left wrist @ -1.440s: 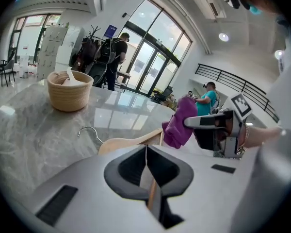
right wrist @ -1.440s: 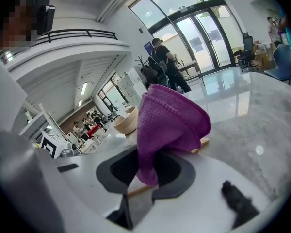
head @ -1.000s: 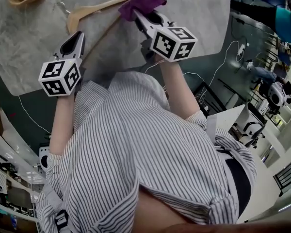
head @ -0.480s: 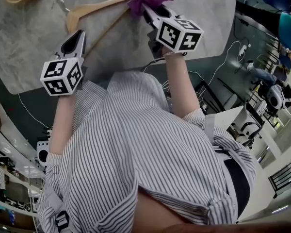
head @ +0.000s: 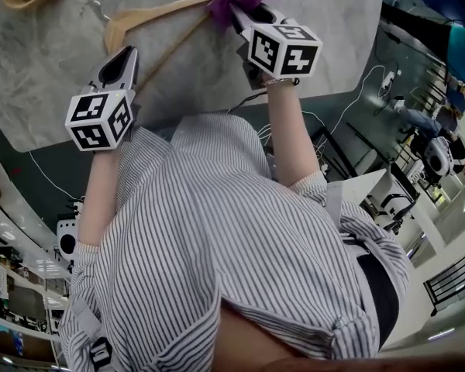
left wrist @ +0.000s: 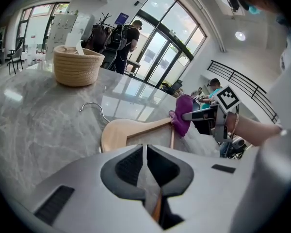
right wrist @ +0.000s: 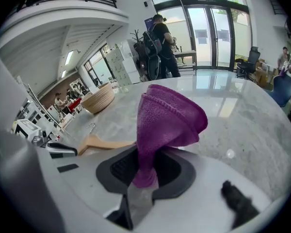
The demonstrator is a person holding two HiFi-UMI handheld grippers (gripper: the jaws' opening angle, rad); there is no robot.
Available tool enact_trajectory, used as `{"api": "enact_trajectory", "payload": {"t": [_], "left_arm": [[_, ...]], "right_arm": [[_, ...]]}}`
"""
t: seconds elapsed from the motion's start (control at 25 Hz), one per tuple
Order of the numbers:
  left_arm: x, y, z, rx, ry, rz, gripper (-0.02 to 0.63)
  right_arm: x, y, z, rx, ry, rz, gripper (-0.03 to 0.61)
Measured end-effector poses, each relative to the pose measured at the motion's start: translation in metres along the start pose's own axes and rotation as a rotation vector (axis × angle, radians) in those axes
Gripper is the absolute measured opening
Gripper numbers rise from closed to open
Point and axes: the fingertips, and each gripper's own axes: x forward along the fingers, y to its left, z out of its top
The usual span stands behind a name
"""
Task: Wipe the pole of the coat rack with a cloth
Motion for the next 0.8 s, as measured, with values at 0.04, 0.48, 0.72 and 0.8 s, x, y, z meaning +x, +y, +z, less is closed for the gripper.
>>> {"api": "enact_trajectory", "payload": {"t": [0.04,0.48,0.72,0.8], "left_arm": [[0.001,-0.001,-0.001,0.000,0.007,-0.002,0.015],[0.002,0.000,0.002,-0.025,0.012,-0.001,0.015],[-0.007,0.009,0.002,0.087,0.045,0.075,0.020],[-0.008,0.015,0.000,0.082,0.050,0.100,0.116]], "right_arm": [[0.001,-0.001,0.000,-0.002,0.005,-0.002,0.080],[0.010,-0.002,-0.002,-0.016,0.026,-0.010,0.081],[0.013,-0.003,-0.002,-0.046,0.028,-0.033,0.083],[0.014,-0.003,-0.002,-0.053,0.031,-0.040,0.083]]}}
